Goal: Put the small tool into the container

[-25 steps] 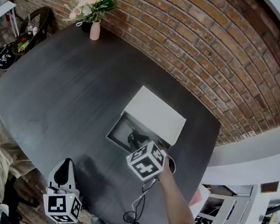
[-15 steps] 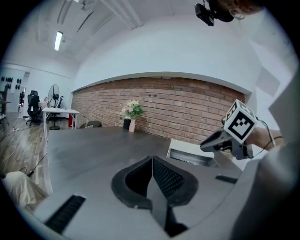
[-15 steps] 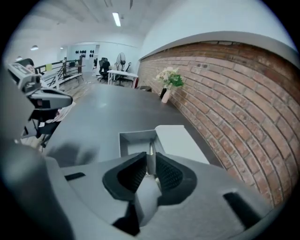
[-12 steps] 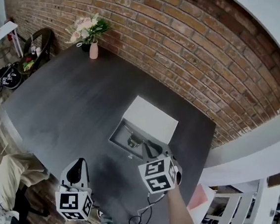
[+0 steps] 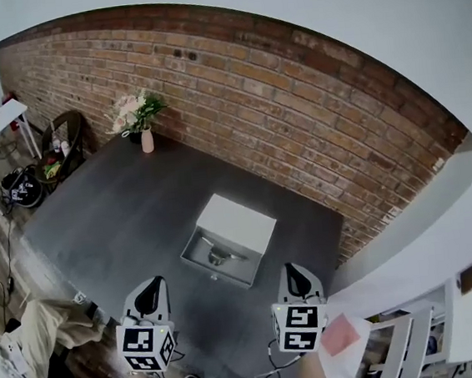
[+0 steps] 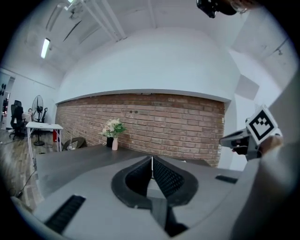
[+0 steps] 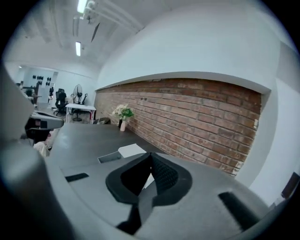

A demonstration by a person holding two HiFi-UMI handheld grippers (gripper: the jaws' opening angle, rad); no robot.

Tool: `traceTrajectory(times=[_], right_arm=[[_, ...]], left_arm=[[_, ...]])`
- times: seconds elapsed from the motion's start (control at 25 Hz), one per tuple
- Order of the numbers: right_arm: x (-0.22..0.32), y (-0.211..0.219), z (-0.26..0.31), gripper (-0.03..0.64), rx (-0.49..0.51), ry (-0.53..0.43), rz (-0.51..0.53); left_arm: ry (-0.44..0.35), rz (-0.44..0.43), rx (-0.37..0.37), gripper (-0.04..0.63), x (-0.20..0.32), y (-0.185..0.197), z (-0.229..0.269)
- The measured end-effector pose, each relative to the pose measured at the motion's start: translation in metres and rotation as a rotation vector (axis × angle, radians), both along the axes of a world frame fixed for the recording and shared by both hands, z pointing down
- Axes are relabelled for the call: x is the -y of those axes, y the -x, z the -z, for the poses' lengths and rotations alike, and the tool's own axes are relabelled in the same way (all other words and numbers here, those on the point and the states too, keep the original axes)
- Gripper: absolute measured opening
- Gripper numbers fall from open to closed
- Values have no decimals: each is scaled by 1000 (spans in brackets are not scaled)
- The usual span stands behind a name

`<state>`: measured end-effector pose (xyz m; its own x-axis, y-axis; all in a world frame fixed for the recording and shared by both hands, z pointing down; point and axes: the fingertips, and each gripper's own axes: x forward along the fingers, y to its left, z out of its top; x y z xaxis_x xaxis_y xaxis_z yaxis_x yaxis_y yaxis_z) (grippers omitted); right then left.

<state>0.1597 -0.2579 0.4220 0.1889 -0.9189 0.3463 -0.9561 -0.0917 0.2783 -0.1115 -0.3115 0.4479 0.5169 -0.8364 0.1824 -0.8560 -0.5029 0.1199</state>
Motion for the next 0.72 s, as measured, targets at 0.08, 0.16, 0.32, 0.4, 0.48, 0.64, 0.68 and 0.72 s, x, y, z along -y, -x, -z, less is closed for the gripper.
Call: traceTrajectory(times=[0.08, 0.16, 0.32, 0.4, 0.48, 0.64, 0.68, 0.72], right_arm=[[-19, -12, 10, 5, 37, -58, -42], [-37, -22, 18, 5, 102, -123, -88], [-65, -43, 26, 3, 234, -220, -173], [-73, -50, 26, 3, 253, -239, -203], [-78, -53, 24, 3, 243, -245, -222], [-80, -52, 24, 3, 213, -243, -226], [-80, -52, 24, 3, 211, -244, -226], [-80, -52, 24, 3, 208, -244, -227]], left_arm=[[-24, -22, 6, 9, -3, -8, 12], [-47, -41, 5, 9, -4, -14, 24], [-91, -58, 2, 9, -2, -27, 46], [-106, -60, -9, 9, 0, -34, 55], [-113, -65, -15, 9, 2, -40, 59], [-115, -77, -5, 9, -1, -48, 63], [-116, -78, -1, 9, -1, -49, 64], [-117, -79, 2, 9, -2, -50, 64]])
